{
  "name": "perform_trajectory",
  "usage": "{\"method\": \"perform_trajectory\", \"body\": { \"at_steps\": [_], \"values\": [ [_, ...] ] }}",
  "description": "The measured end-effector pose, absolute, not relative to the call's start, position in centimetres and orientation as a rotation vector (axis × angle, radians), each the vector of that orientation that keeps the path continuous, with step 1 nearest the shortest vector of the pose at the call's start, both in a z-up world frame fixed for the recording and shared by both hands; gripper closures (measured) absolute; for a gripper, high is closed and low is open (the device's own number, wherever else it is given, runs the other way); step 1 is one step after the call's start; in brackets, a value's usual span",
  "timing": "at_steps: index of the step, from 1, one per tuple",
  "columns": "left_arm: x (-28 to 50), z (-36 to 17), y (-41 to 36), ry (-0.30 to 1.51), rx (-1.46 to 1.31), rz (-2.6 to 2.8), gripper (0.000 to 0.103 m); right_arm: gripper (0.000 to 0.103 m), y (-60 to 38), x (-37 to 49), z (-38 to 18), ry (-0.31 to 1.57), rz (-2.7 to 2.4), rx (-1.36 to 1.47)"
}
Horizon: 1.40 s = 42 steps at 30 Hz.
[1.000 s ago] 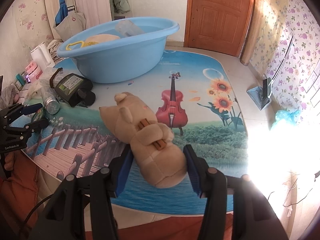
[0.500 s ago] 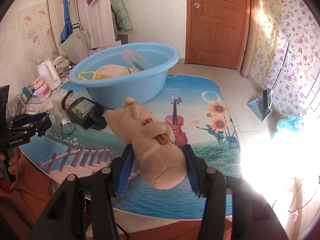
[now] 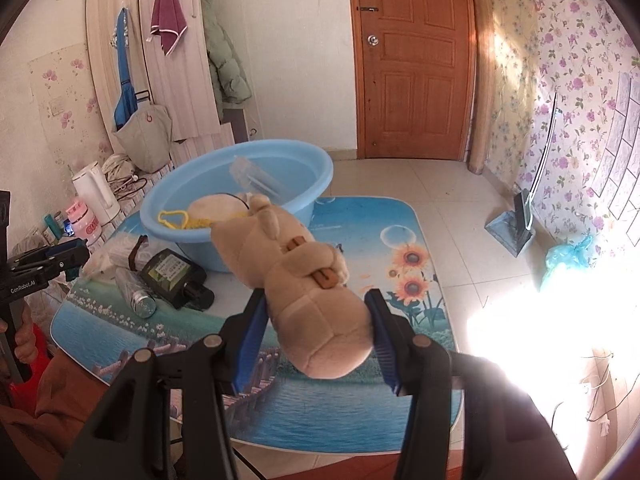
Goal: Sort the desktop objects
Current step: 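Carry the plush toy and green snack pack into the blue basin and release both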
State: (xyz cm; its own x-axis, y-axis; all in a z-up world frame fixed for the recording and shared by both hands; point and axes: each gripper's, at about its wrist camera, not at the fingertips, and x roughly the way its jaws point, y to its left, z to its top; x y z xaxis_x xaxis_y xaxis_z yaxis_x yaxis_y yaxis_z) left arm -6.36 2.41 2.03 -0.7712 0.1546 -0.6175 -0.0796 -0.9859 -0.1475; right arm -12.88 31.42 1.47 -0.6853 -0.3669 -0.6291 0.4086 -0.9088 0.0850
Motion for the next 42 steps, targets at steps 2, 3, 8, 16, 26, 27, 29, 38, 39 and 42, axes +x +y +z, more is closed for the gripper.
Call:
{"method": "perform_trajectory", "body": {
  "at_steps": [2, 3, 8, 16, 26, 27, 29, 38, 39, 42],
  "values": [
    [-6.7, 2.5, 2.4, -0.176, -0.991, 2.838, 0.056, 0.055, 30.8, -12.8, 2.0, 0.081, -2.538, 0.901],
    [-7.0, 2.8, 2.5, -0.182, -0.983, 2.837, 0.056, 0.055, 30.4, -12.9, 2.3, 0.084, -2.53, 0.887],
    [-8.7, 3.7, 3.6, -0.161, -0.954, 2.821, 0.056, 0.055, 28.4, -13.7, 2.8, 0.094, -2.496, 0.846],
    [-12.7, 4.4, 6.4, -0.111, -0.924, 2.756, 0.055, 0.055, 26.0, -16.0, 2.8, 0.09, -2.454, 0.822],
    [-18.8, 4.1, 8.4, -0.031, -0.935, 2.739, 0.051, 0.054, 24.4, -19.7, 1.5, 0.081, -2.438, 0.88],
    [-19.0, 4.2, 8.4, -0.037, -0.934, 2.731, 0.049, 0.054, 24.3, -20.0, 1.4, 0.083, -2.442, 0.891],
    [-19.3, 4.2, 8.5, -0.055, -0.938, 2.714, 0.044, 0.054, 24.1, -20.6, 1.2, 0.086, -2.444, 0.906],
    [-18.3, 4.1, 7.5, -0.084, -0.936, 2.725, 0.01, 0.048, 22.5, -21.6, 0.9, 0.109, -2.46, 0.941],
    [-18.0, 4.1, 7.2, -0.089, -0.935, 2.732, 0.01, 0.045, 22.5, -21.6, 0.9, 0.106, -2.464, 0.944],
    [-17.5, 4.3, 6.2, -0.115, -0.943, 2.741, 0.006, 0.045, 22.4, -21.2, 1.1, 0.08, -2.465, 0.928]
  ]
}}
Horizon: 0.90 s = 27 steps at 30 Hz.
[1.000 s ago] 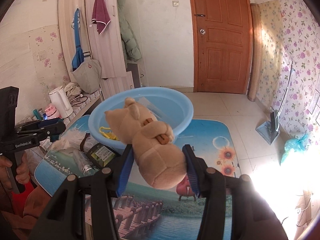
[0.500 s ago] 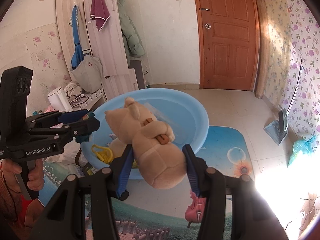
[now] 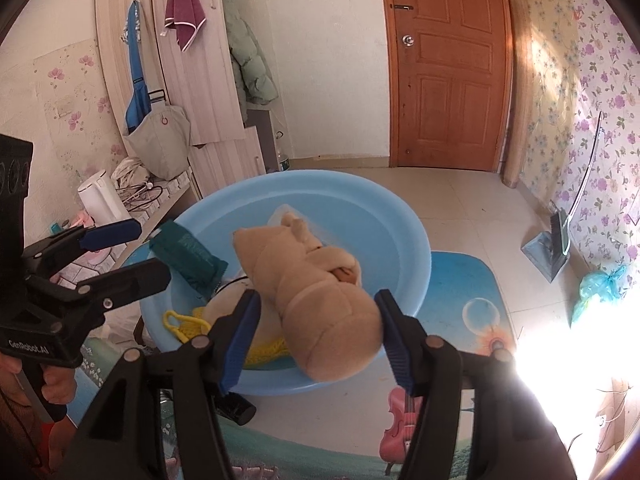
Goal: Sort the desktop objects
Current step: 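Carry the plush toy and green snack pack into the blue basin and release both, then withdraw both grippers from the basin back over the table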
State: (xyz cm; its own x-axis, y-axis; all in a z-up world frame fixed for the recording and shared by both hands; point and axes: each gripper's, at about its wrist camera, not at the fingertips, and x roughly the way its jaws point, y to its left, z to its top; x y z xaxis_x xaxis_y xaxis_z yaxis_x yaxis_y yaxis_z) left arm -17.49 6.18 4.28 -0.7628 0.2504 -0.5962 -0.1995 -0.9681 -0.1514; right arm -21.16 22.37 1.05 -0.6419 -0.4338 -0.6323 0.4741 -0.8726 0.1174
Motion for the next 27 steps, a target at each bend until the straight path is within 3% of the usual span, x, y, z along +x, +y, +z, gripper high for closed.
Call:
{"method": "perform_trajectory", "body": {
  "at_steps": [15, 27],
  "values": [
    [-12.1, 5.5, 4.8, -0.16, -0.917, 2.799, 0.001, 0.045, 23.0, -16.6, 2.0, -0.028, -2.445, 0.87],
    [-10.6, 4.0, 4.8, -0.179, -0.985, 2.78, 0.001, 0.044, 22.5, -14.7, 0.4, 0.009, -2.419, 0.907]
  ]
}}
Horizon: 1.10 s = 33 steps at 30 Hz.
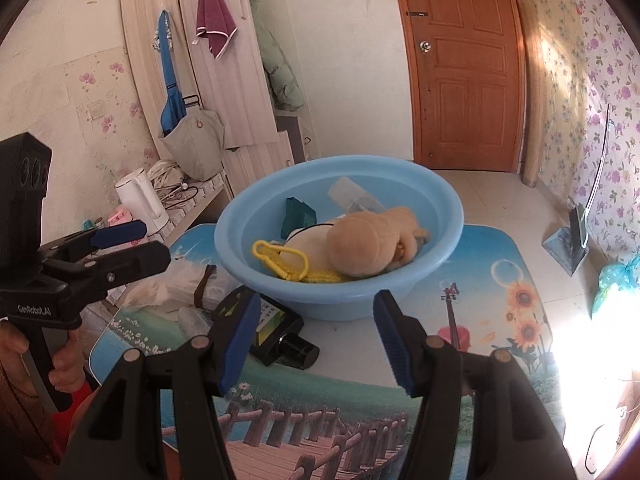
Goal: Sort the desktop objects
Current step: 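Withdraw both grippers from the basin back over the table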
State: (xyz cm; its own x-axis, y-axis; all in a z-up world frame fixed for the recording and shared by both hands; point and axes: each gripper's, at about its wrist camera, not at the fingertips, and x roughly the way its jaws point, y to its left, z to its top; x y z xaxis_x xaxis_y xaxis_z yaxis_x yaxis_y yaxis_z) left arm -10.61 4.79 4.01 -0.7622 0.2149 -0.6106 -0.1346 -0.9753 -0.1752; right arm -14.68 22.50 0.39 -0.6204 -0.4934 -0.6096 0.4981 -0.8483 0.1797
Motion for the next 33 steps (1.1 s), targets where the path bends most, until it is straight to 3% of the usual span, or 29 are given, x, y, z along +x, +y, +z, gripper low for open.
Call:
{"method": "perform_trajectory", "body": {
  "at_steps": [33],
  "values": [
    [-7.8, -2.7, -3.5, -0.321, -1.251, 2.853, 0.001, 0.043, 20.6, -13.9, -4.3, 0.027, -2.319, 1.104]
  ]
}}
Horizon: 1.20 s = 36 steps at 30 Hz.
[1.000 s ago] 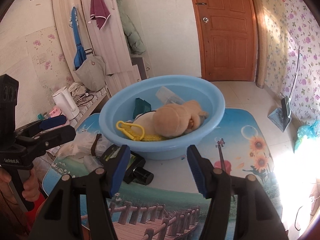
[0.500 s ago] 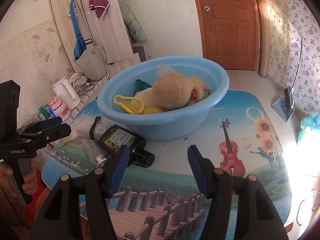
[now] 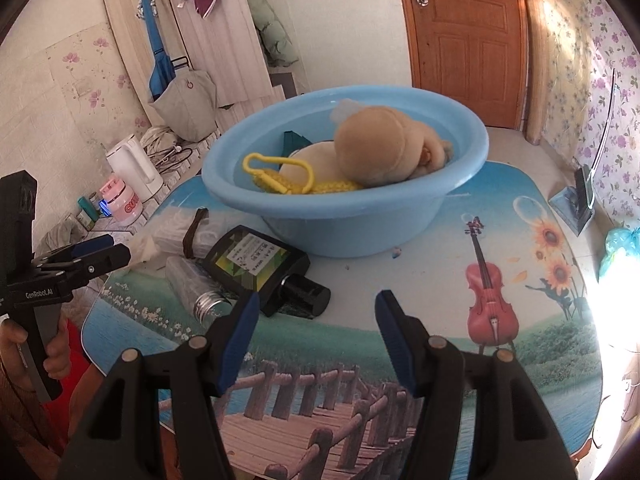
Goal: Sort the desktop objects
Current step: 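Withdraw both grippers from the basin back over the table, then grasp the cotton-swab bag with the left gripper while the right gripper grasps the clear glass bottle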
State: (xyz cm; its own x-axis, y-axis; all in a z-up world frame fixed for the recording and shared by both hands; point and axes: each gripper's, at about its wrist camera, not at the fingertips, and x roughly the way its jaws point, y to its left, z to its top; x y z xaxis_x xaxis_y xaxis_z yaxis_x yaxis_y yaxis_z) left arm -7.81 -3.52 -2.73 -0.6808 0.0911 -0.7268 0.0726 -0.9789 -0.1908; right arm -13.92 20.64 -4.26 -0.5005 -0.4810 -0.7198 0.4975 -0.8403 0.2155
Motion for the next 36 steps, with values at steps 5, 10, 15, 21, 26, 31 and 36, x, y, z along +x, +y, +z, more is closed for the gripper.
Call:
{"method": "perform_trajectory", "body": {
  "at_steps": [5, 10, 15, 21, 26, 31, 36],
  "values": [
    [-8.1, -3.6, -4.8, -0.323, -1.29, 2.863, 0.001, 0.043, 20.0, -13.9, -4.7, 0.045, -2.31, 1.12],
    [-8.2, -4.3, -6.4, -0.343, -1.318, 2.88, 0.001, 0.043, 19.4, -13.9, -5.0, 0.05, -2.298, 1.134],
    [-8.5, -5.2, -7.9, -0.361, -1.361, 2.892, 0.001, 0.043, 18.5, -13.7, -4.9, 0.082, -2.297, 1.108],
    [-9.0, -6.4, -8.9, -0.359, -1.397, 2.88, 0.001, 0.048, 17.5, -13.0, -4.4, 0.11, -2.251, 1.052],
    [-9.1, -7.4, -9.0, -0.359, -1.43, 2.853, 0.001, 0.061, 15.5, -12.3, -4.3, 0.183, -2.18, 1.018],
    [-9.2, -7.7, -8.9, -0.335, -1.439, 2.848, 0.004, 0.066, 13.5, -11.5, -4.9, 0.248, -2.117, 1.014],
    [-8.9, -7.4, -8.1, -0.205, -1.404, 2.85, 0.065, 0.067, 12.0, -11.1, -5.0, 0.301, -2.088, 0.997]
  ]
}}
